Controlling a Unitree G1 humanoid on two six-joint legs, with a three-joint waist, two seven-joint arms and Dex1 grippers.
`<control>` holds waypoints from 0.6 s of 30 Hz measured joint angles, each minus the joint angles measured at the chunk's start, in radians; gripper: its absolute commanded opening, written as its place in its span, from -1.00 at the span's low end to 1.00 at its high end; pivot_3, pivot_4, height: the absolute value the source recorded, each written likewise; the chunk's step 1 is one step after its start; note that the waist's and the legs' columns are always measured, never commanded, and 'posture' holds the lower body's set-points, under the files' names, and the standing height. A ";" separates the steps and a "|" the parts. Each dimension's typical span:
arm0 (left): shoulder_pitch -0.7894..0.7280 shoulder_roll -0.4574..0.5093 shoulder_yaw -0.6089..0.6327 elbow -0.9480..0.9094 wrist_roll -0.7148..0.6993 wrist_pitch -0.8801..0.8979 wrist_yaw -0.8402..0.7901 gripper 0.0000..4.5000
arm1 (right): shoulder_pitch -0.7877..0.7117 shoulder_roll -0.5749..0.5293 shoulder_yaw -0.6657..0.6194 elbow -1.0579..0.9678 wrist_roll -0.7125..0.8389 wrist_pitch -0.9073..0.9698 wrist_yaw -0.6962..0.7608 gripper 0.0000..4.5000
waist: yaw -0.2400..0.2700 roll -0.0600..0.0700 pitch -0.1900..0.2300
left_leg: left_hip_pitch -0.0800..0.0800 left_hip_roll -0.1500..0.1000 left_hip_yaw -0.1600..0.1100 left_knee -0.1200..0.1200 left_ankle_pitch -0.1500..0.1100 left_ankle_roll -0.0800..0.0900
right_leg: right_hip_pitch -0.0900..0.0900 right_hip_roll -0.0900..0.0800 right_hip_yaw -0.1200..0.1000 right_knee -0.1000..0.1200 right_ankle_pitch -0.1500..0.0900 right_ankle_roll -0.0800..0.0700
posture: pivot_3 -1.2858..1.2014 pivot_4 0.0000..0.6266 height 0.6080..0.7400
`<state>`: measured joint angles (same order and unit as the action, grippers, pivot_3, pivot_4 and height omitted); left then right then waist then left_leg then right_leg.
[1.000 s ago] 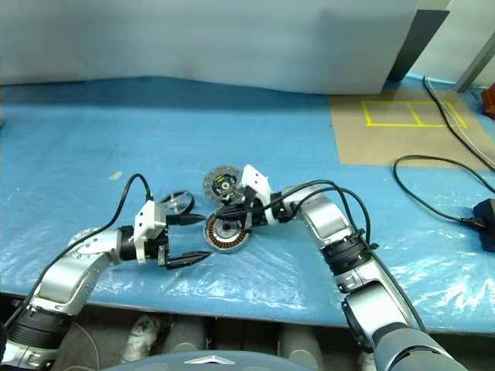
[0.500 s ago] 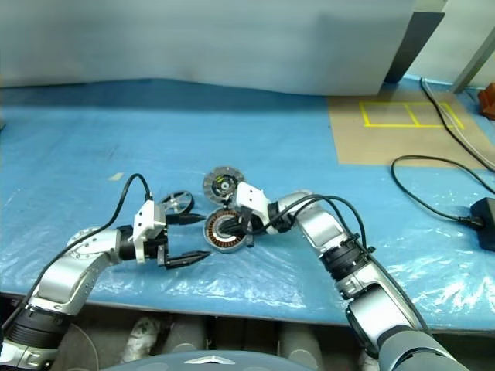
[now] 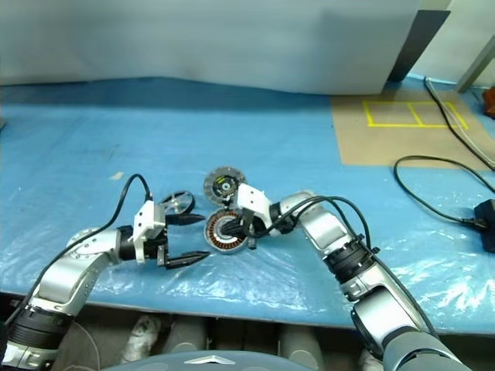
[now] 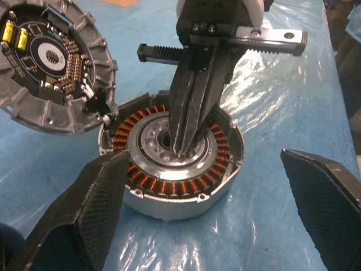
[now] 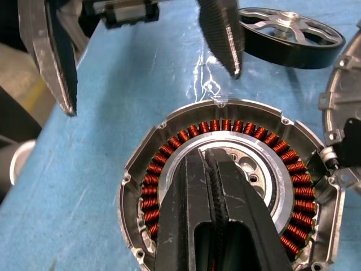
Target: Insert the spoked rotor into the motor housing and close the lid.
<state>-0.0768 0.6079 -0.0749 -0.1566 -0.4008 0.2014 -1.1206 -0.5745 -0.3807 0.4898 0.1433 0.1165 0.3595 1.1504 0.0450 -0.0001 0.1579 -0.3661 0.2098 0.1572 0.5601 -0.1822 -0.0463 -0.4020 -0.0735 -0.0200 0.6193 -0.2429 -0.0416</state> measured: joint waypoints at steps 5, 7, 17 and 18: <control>0.000 0.000 0.000 -0.001 0.000 0.001 0.001 1.00 | -0.002 0.039 -0.058 0.022 0.053 0.084 -0.009 -0.99 | 0.000 0.000 0.000 | 0.000 0.000 0.000 0.001 0.000 0.000 | 0.000 0.000 0.000 0.002 0.000 0.000 | 0.03 -0.52 1.00; 0.000 0.000 0.000 -0.001 0.000 0.002 0.001 1.00 | -0.008 0.058 -0.107 0.022 0.105 0.151 -0.008 -0.99 | 0.000 0.000 0.001 | -0.001 0.000 0.000 0.001 0.000 0.000 | -0.002 0.000 0.000 0.002 0.000 0.000 | 0.03 -0.52 1.00; -0.003 0.000 -0.002 0.003 0.000 0.004 0.001 1.00 | -0.017 -0.018 0.008 -0.002 -0.007 -0.009 -0.005 -0.99 | 0.004 0.001 0.001 | -0.005 -0.001 0.000 -0.001 0.000 0.000 | -0.004 -0.001 -0.001 -0.001 0.000 0.000 | 0.03 -0.52 1.00; -0.006 -0.001 -0.003 0.003 0.000 0.004 0.001 1.00 | -0.021 -0.026 0.023 -0.003 -0.028 -0.043 -0.005 -0.99 | 0.003 0.001 0.000 | -0.003 -0.001 0.000 -0.001 0.000 0.000 | -0.002 -0.001 0.000 -0.001 0.000 0.000 | 0.03 -0.52 1.00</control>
<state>-0.0832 0.6069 -0.0774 -0.1536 -0.4005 0.2057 -1.1191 -0.5958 -0.4071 0.5128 0.1404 0.0890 0.3164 1.1454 0.0478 0.0012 0.1582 -0.3690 0.2086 0.1573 0.5590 -0.1821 -0.0466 -0.4043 -0.0743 -0.0204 0.6188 -0.2427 -0.0415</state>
